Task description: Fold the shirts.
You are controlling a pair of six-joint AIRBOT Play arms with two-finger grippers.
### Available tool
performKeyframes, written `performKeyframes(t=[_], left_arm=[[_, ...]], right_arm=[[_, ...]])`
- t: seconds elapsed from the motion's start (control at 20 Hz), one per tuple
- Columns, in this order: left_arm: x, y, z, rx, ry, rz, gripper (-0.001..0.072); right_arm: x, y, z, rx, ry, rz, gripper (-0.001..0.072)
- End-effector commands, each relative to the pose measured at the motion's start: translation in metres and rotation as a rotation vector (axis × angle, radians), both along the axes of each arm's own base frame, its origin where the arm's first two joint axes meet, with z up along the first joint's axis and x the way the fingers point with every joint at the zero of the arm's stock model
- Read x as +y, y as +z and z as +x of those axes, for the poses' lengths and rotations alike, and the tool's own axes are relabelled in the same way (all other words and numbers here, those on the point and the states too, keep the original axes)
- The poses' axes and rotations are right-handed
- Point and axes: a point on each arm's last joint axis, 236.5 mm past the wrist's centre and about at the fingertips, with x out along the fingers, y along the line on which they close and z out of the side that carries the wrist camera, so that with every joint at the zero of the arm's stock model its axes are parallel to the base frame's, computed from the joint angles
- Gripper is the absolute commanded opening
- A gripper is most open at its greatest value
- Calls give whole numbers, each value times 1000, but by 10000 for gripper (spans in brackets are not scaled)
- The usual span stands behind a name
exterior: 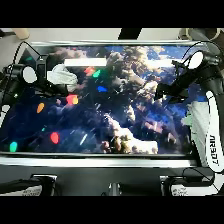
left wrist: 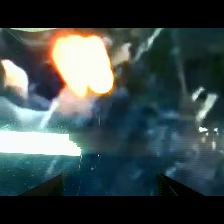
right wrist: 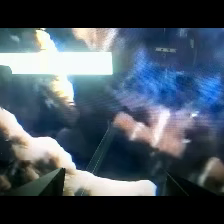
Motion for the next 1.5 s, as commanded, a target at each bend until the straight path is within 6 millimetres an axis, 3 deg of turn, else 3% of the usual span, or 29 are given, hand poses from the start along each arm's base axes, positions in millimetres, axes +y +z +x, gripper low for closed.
performKeyframes(t=[0.0,0.55,0.65,0.75,0.9,0.95,1.05,1.15,1.25,1.35,1.45], left_arm=[[0,0,0,0,0,0,671],[-1,0,2,-8,5,-5,671],[-6,3,18,-72,6,-22,671],[-12,8,39,-155,4,-45,672],[-24,34,77,-346,-11,-99,679],[-18,42,93,-420,-31,-63,678],[29,19,119,-367,101,-27,677],[87,-32,133,-181,267,-70,676],[123,-82,134,-9,412,-180,662],[126,-112,150,19,480,-318,664],[114,-124,172,-41,472,-385,667]], right_arm=[[0,0,0,1,1,0,666],[0,0,0,2,1,0,666],[1,0,4,-15,-3,1,666],[1,2,20,-84,-19,4,666],[1,3,30,-123,-27,5,666],[1,4,31,-130,-28,5,666],[1,4,34,-141,-15,4,666],[1,3,35,-144,-13,5,666],[1,2,36,-145,-14,5,665],[2,2,37,-156,4,5,664],[2,3,40,-170,10,4,663]])
